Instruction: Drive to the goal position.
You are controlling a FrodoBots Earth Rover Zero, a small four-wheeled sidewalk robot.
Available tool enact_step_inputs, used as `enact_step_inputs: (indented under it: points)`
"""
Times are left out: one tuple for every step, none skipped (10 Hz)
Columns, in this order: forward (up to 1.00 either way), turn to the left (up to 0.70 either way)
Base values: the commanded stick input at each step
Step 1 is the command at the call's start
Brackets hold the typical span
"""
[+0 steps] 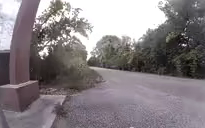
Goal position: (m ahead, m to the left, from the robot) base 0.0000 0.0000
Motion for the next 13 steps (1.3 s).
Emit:
enact_step_inputs:
  points:
    - [0.05, 0.0]
    - [0.05, 0.0]
    - [0.05, 0.0]
    - [0.04, 0.0]
    - [0.04, 0.0]
    - [0.05, 0.0]
    - [0.05, 0.0]
    - [0.04, 0.0]
    - [0.04, 0.0]
    - [0.04, 0.0]
    - [0.05, 0.0]
    - [0.05, 0.0]
    - [0.05, 0.0]
